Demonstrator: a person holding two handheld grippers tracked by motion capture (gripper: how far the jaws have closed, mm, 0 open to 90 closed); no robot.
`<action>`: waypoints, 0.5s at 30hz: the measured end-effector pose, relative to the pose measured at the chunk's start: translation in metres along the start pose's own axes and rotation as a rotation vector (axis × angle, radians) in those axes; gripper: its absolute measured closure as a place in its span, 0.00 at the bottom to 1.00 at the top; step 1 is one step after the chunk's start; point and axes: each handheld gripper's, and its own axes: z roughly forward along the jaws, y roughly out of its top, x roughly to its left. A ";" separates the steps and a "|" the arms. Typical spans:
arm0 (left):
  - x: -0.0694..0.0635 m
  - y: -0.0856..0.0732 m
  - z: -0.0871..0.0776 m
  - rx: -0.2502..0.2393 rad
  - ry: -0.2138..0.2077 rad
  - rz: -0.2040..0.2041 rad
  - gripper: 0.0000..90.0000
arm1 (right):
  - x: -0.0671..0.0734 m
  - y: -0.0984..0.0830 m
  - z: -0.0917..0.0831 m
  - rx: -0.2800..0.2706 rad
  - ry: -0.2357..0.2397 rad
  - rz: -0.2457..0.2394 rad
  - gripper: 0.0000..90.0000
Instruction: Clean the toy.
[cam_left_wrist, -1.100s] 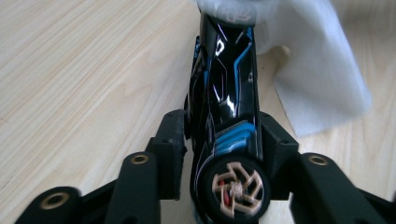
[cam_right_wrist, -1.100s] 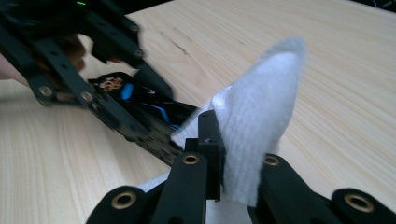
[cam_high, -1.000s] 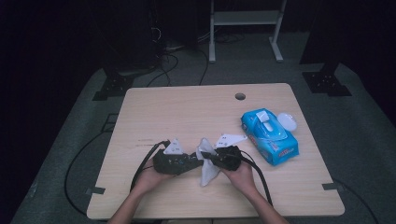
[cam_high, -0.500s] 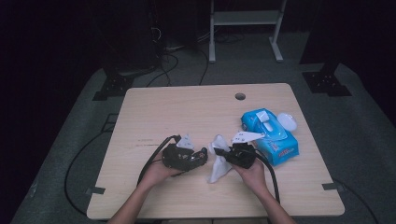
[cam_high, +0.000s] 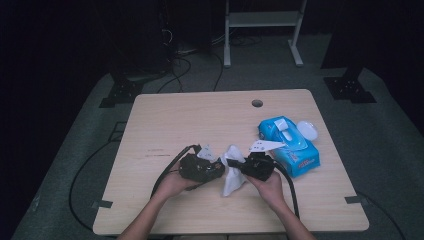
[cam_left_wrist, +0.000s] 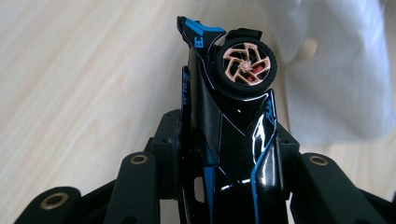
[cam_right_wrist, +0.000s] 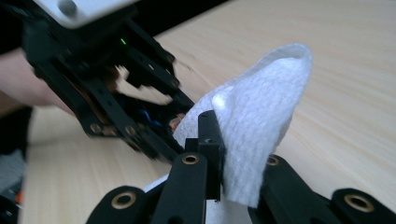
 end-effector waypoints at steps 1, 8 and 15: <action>-0.001 0.002 -0.003 -0.025 -0.001 -0.004 0.64 | 0.002 0.003 -0.001 -0.020 0.017 0.002 0.95; -0.004 0.011 -0.018 -0.151 -0.005 0.011 0.64 | 0.010 0.022 -0.015 -0.099 0.023 -0.034 0.96; -0.008 0.010 -0.015 -0.190 -0.026 0.010 0.64 | 0.004 0.019 -0.019 -0.091 -0.009 -0.008 0.96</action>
